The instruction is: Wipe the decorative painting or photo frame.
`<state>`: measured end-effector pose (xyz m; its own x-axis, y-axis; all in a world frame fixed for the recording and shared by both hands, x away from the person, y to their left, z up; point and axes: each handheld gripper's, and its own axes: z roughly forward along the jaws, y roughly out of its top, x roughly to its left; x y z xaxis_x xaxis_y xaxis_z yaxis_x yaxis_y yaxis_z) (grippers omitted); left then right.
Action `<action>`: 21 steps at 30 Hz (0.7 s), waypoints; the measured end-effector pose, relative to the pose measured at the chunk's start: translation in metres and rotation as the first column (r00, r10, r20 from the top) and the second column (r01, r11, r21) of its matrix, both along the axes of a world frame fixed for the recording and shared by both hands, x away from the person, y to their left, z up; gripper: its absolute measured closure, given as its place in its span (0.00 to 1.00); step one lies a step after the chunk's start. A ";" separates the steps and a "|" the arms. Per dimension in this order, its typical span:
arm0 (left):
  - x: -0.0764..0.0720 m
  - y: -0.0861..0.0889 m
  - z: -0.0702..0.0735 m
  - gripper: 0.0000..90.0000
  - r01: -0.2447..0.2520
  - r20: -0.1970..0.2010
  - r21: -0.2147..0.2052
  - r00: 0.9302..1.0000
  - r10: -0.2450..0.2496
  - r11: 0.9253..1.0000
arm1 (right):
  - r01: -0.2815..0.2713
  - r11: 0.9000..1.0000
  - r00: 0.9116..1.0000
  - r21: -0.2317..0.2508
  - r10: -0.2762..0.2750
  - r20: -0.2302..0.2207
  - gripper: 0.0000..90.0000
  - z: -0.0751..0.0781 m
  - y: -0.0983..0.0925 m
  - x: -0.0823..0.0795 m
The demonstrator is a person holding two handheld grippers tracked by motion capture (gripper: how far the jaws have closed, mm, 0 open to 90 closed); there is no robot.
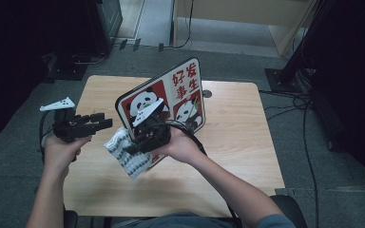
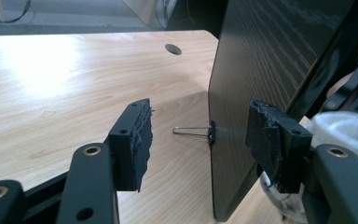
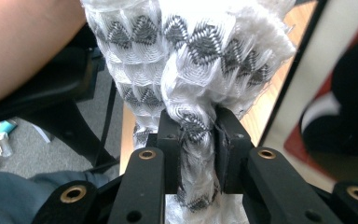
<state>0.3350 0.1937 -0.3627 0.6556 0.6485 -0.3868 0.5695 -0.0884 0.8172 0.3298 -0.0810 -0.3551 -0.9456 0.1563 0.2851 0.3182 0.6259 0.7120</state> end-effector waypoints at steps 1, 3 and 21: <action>0.000 0.001 0.000 0.46 -0.002 0.001 0.004 1.000 0.002 1.000 | -0.001 1.000 1.000 0.002 0.001 0.000 0.84 0.004 0.002 0.001; -0.001 0.003 0.001 0.46 -0.005 0.002 0.012 1.000 0.005 1.000 | -0.005 1.000 1.000 0.004 0.005 0.010 0.84 0.011 0.007 0.002; -0.002 0.010 0.004 0.46 0.000 0.002 0.002 1.000 0.000 1.000 | 0.039 0.998 0.999 0.054 -0.039 0.001 0.84 0.063 0.027 0.024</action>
